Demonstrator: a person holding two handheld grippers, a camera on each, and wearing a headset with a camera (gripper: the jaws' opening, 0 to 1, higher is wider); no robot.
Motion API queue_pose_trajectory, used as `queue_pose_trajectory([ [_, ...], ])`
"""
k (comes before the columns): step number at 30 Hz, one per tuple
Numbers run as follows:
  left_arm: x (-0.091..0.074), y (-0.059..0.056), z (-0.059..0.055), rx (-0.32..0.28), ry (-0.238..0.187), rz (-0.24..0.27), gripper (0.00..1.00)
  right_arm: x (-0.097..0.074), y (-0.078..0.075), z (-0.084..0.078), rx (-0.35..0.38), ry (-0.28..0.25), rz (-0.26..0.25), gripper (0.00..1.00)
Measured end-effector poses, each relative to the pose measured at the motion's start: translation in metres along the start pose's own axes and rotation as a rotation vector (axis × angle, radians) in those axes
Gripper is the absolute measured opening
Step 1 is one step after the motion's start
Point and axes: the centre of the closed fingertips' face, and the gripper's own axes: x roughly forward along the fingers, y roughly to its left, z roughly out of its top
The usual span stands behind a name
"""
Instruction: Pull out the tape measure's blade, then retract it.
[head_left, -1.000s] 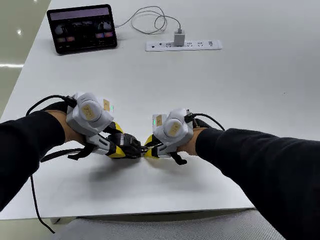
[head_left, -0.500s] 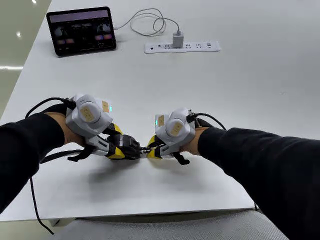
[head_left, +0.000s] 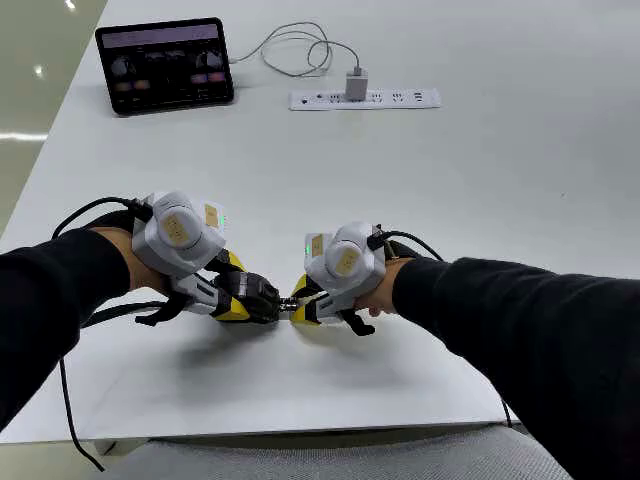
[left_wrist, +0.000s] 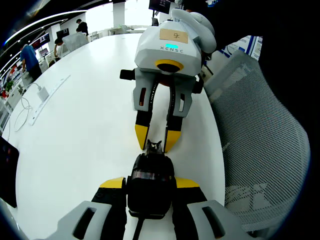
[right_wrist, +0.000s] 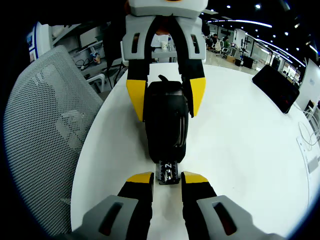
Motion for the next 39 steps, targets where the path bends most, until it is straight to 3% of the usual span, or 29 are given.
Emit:
queue_pose_trajectory([
  [14, -0.0018, 0.0, -0.0013, -0.004, -0.006, 0.005, 0.31, 0.0024, -0.0031, 0.0014, -0.007, -0.009, 0.01, 0.1],
  [39, -0.0022, 0.0001, -0.0008, -0.005, -0.007, 0.009, 0.31, -0.0049, -0.0044, -0.0074, 0.019, -0.002, 0.007, 0.1],
])
